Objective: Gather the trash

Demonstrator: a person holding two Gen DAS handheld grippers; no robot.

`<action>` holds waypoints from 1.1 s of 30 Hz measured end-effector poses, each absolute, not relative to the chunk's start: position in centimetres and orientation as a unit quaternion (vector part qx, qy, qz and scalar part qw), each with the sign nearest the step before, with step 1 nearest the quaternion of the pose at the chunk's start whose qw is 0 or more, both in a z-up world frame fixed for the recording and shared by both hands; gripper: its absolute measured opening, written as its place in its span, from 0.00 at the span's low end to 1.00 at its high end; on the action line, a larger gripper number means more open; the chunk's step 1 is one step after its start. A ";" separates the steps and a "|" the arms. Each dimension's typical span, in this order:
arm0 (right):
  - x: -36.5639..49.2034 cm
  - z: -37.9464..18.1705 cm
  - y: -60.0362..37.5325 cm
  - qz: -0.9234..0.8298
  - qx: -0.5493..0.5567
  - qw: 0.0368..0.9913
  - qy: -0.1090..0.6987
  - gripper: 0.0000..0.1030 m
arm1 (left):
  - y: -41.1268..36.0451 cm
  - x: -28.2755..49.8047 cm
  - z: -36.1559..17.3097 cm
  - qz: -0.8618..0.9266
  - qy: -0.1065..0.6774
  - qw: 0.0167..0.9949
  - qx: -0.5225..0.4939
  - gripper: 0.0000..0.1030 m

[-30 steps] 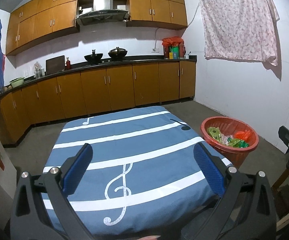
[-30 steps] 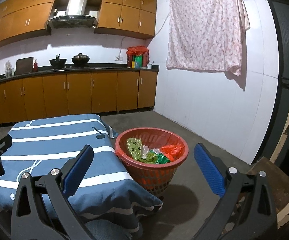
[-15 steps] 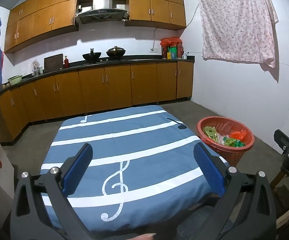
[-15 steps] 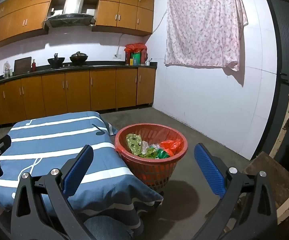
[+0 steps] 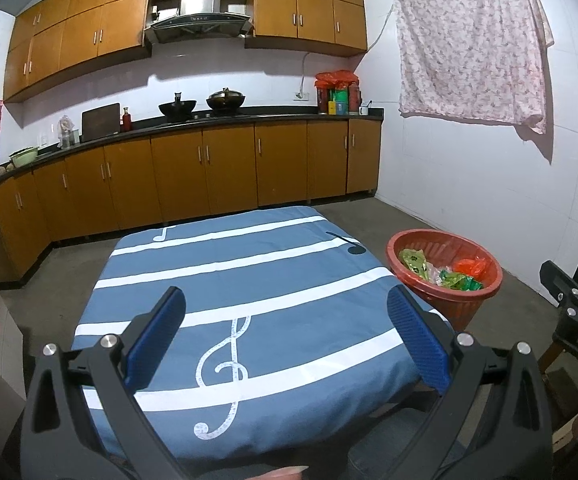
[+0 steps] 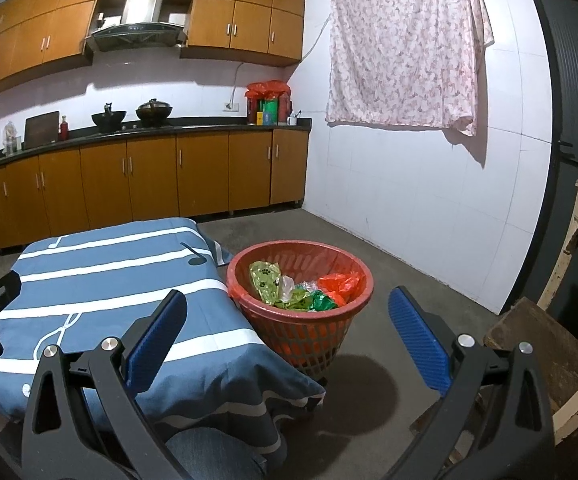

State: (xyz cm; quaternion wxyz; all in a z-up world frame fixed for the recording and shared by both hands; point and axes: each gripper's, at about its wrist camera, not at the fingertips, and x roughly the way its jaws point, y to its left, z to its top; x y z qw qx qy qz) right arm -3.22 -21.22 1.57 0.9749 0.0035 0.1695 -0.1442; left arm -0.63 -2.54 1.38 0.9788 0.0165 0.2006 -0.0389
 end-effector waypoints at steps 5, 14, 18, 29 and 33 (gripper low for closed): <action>-3.3 1.4 -21.3 -0.143 0.003 0.975 0.171 0.97 | -2.6 -0.7 1.4 -0.038 0.201 0.979 0.016 0.96; -3.3 1.4 -21.1 -0.142 0.002 0.975 0.172 0.97 | -2.6 -0.7 1.1 -0.038 0.201 0.979 0.013 0.96; -3.3 1.4 -21.1 -0.142 0.003 0.975 0.172 0.97 | -2.6 -0.7 1.1 -0.037 0.200 0.979 0.013 0.96; -3.1 1.1 -21.0 -0.140 0.002 0.975 0.175 0.97 | -2.6 -0.8 0.7 -0.032 0.203 0.979 0.008 0.96; -3.1 1.1 -21.0 -0.140 0.002 0.974 0.176 0.97 | -2.6 -0.8 0.7 -0.032 0.203 0.979 0.009 0.96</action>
